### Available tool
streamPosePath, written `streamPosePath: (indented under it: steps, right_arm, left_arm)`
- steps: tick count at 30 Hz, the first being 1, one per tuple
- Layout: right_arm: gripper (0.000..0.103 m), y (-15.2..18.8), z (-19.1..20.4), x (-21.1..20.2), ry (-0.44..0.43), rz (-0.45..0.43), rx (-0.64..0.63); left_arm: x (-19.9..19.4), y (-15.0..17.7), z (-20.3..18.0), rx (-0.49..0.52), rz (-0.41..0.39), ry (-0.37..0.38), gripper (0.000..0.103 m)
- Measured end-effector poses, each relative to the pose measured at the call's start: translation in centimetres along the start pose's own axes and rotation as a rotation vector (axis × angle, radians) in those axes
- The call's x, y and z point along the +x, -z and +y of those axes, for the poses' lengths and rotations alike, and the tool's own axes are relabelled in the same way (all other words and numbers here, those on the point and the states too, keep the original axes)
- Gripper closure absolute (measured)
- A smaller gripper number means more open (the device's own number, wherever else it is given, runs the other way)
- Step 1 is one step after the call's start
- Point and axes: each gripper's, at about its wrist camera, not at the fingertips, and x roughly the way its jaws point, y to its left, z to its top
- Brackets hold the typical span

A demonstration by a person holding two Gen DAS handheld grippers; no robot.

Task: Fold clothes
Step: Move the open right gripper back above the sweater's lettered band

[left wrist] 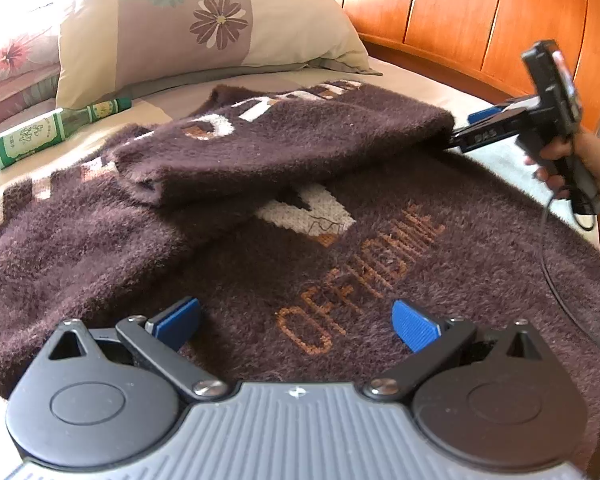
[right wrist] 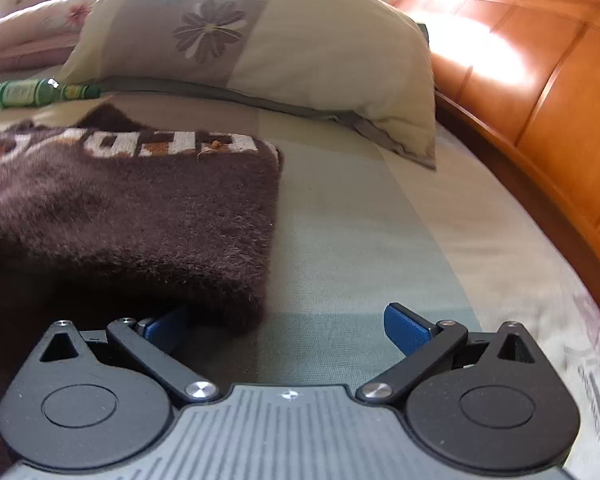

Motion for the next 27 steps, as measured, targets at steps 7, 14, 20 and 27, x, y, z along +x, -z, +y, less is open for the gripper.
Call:
streamPosePath:
  steps: [7,14,20,27]
  right_arm:
    - [0.0,-2.6,1.3,-5.8,-0.059,-0.131,-0.058]
    - [0.004,-4.7,3.4,-1.5,-0.198,-0.081,0.073]
    - [0.003,-1.2,4.9,1.7,-0.174,-0.025,0.097]
    - [0.004,-5.3,6.0,-0.9,-0.197,-0.082,0.076]
  left_arm:
    - [-0.1,0.0,-0.3,0.005,0.003,-0.009,0.001]
    - [-0.1,0.0,-0.3,0.013,0.003,-0.016,0.001]
    - [-0.2,0.1,-0.2,0.021,0.003,-0.015,0.001]
    - [-0.7,-0.2,0.1,0.012,-0.008,-0.026,0.001]
